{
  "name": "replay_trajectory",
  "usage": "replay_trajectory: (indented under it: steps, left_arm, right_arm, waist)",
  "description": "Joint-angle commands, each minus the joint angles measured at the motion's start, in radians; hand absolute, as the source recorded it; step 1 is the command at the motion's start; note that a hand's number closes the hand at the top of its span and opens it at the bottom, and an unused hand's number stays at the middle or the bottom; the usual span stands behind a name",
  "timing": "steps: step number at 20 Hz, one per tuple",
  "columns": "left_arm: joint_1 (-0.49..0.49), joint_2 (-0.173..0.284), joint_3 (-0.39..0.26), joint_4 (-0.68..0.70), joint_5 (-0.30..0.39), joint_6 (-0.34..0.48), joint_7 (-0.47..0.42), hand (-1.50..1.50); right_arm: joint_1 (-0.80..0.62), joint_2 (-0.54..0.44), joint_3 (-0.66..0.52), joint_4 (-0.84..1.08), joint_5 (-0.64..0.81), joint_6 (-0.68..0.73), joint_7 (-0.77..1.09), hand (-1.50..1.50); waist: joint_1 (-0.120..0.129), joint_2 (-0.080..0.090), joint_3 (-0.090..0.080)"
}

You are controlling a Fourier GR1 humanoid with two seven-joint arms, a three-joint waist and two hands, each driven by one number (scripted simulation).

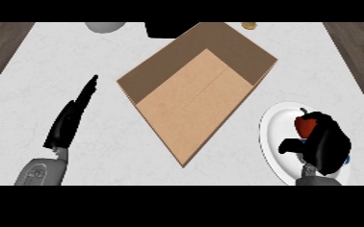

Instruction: Pick the bell pepper from the plate and place it in the cardboard box

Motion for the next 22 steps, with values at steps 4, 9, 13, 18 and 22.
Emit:
replay_trajectory:
  steps: [4, 9, 13, 18, 22]
  left_arm:
    - [0.051, -0.009, -0.007, 0.007, -0.024, -0.002, -0.047, 0.00]
    - [0.045, -0.007, 0.025, 0.068, -0.028, 0.009, -0.105, 0.00]
    - [-0.065, -0.021, -0.028, 0.046, -0.022, -0.046, -0.046, 0.00]
    - [-0.119, -0.038, -0.062, 0.038, -0.027, -0.069, -0.043, 0.00]
    - [-0.133, -0.057, -0.087, 0.055, -0.043, -0.069, -0.028, 0.00]
  right_arm:
    - [-0.105, 0.008, -0.050, 0.114, 0.188, -0.104, 0.085, 1.50]
    - [0.027, 0.070, -0.034, -0.030, 0.339, -0.143, 0.153, 1.50]
    - [-0.204, 0.084, 0.242, 0.080, 0.265, 0.257, 0.313, 1.50]
    - [-0.372, 0.085, 0.334, 0.140, 0.152, 0.423, 0.435, 1.50]
    - [-0.564, 0.086, 0.380, 0.170, 0.135, 0.554, 0.585, 1.50]
  waist:
    - [0.008, 0.015, 0.018]
    - [-0.002, 0.014, 0.018]
    - [0.115, 0.038, 0.016]
    - [0.212, 0.054, 0.019]
    - [0.224, 0.042, 0.014]
